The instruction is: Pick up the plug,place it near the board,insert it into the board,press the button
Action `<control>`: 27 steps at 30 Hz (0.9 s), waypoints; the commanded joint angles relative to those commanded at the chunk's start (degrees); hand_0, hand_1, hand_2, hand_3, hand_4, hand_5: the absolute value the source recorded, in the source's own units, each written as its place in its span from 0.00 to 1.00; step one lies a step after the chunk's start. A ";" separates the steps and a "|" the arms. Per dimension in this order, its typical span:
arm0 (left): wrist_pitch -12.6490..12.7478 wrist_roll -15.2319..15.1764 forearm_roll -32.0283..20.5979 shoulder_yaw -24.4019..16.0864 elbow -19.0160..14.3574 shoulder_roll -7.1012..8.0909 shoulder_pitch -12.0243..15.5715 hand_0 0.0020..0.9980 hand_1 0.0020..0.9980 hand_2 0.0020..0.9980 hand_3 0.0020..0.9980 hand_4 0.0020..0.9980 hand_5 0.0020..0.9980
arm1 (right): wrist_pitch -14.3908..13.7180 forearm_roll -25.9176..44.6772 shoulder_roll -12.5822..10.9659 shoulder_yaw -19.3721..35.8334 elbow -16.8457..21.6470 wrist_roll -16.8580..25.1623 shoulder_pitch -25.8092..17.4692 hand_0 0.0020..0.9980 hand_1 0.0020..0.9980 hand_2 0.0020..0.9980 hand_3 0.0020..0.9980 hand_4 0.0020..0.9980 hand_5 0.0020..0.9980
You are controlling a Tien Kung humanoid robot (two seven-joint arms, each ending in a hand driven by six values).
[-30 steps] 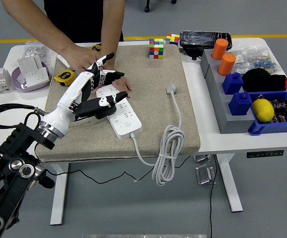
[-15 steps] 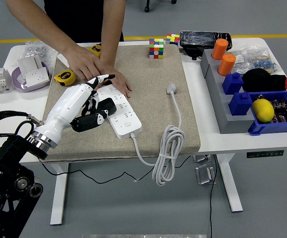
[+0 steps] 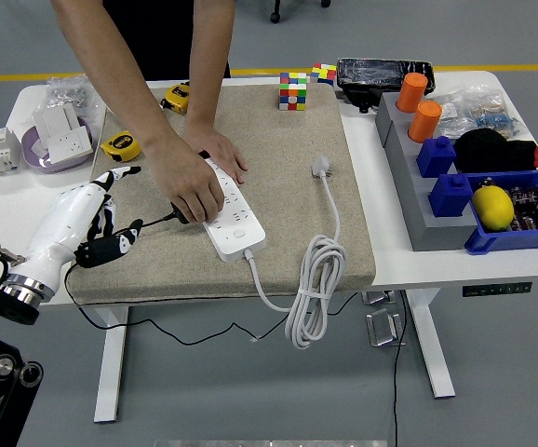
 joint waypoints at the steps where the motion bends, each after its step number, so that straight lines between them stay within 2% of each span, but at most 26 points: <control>1: 0.16 -0.04 0.00 -1.43 0.52 -0.25 0.20 0.16 0.02 0.13 0.88 0.65 0.00 | 0.02 0.05 -0.01 0.00 -0.01 -0.01 -0.05 0.86 0.86 0.83 0.83 1.00 1.00; 7: 0.90 -0.11 0.00 -6.75 3.34 -1.15 0.39 0.16 0.02 0.13 0.88 0.65 0.00 | 0.06 -0.02 0.02 0.15 0.01 0.00 -0.02 0.86 0.86 0.83 0.83 1.00 1.00; 11: 1.07 -0.06 0.00 -8.31 4.43 -1.37 0.83 0.16 0.02 0.13 0.88 0.65 0.00 | 0.02 -0.09 -0.02 0.04 0.04 0.00 0.00 0.86 0.86 0.83 0.83 1.00 1.00; 27: 0.50 0.02 0.00 -8.54 4.20 -1.04 1.89 0.16 0.02 0.13 0.87 0.65 0.00 | -0.04 0.06 -0.03 -0.41 0.02 -0.05 -0.46 0.86 0.86 0.83 0.83 1.00 1.00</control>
